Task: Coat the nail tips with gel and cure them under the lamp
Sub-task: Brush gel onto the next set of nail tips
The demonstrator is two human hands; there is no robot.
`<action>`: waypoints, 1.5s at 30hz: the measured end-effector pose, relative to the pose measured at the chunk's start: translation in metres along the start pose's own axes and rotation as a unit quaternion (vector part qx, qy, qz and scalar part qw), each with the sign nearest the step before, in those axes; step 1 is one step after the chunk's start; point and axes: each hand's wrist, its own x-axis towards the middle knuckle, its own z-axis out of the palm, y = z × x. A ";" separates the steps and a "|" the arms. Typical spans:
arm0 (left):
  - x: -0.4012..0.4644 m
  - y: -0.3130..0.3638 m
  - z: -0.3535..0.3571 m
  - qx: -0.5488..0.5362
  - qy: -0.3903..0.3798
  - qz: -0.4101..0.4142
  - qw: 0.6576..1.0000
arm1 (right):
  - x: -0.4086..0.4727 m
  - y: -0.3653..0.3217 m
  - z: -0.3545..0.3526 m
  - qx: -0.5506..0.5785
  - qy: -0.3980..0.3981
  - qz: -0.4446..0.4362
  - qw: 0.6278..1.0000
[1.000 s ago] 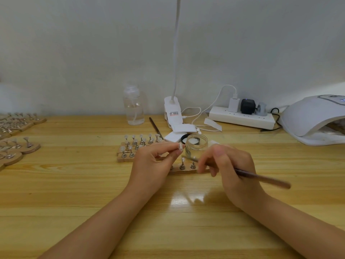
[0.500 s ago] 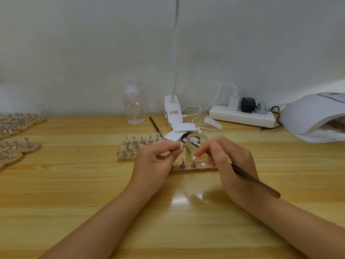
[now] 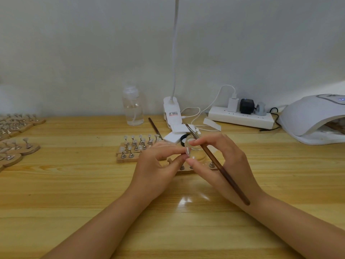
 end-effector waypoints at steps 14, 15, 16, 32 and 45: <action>0.000 0.001 -0.001 0.023 -0.041 -0.027 0.999 | 0.001 0.003 -0.003 0.015 0.022 -0.017 1.000; 0.000 0.001 -0.001 0.028 -0.049 -0.036 0.998 | 0.002 0.005 -0.005 0.012 0.027 -0.011 1.000; 0.000 0.001 -0.001 0.033 -0.058 -0.044 0.997 | 0.002 0.007 -0.007 0.008 0.031 -0.006 0.999; -0.002 -0.014 0.002 0.079 -0.088 -0.093 0.989 | 0.003 0.028 -0.016 -0.118 -0.054 -0.020 0.991; -0.003 -0.017 0.002 0.085 -0.097 -0.118 0.985 | 0.004 0.029 -0.019 -0.134 -0.082 -0.025 0.987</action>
